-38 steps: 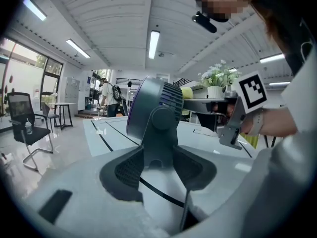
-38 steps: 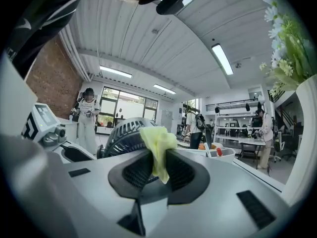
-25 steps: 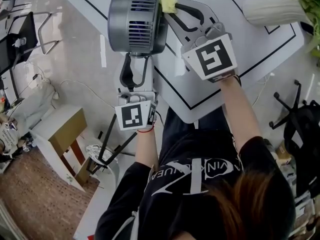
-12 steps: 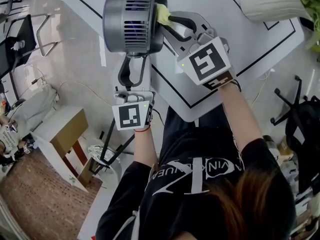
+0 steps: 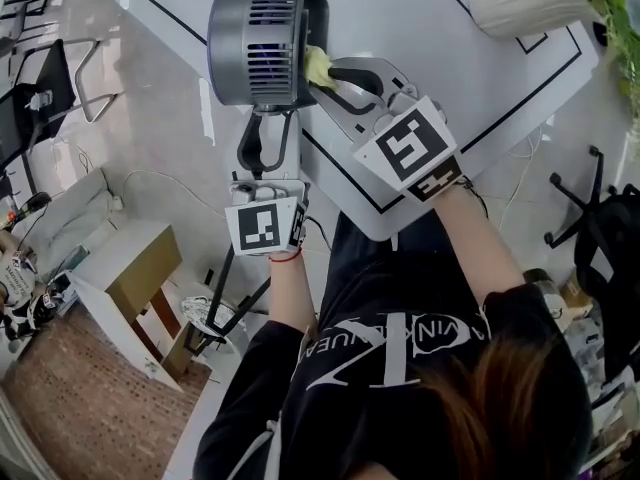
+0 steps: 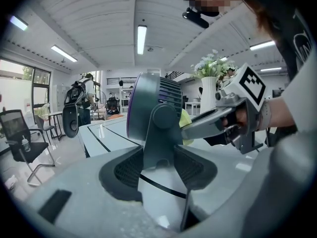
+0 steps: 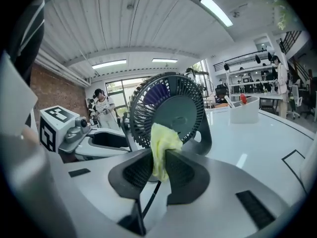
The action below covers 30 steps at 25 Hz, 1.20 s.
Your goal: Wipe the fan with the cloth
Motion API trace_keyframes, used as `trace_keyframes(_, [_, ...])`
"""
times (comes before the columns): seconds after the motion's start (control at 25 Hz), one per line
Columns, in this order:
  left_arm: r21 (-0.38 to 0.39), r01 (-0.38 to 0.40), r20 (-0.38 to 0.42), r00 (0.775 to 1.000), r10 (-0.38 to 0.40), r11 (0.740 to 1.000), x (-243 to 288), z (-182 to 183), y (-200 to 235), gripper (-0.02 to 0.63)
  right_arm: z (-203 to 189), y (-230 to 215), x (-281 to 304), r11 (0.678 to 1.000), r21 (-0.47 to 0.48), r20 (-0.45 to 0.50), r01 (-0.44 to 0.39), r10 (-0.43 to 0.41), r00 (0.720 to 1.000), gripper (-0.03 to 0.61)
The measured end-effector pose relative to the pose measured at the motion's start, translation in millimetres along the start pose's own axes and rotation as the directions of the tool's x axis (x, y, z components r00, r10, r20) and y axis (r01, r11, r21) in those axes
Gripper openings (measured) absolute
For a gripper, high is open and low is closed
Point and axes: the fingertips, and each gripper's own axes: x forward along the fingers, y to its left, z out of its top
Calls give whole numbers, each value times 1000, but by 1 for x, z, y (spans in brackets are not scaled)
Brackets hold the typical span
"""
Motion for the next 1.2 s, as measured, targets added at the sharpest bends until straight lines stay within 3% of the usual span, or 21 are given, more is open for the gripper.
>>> trace_keyframes(0.64, [-24, 30, -5, 1000, -30, 999, 2, -1, -1, 199, 32, 27, -27, 999, 25, 52, -47, 46, 998, 73])
trace_keyframes(1.2, [-14, 56, -14, 998, -56, 998, 3, -1, -3, 201, 66, -6, -47, 996, 72, 197, 56, -69, 978, 72])
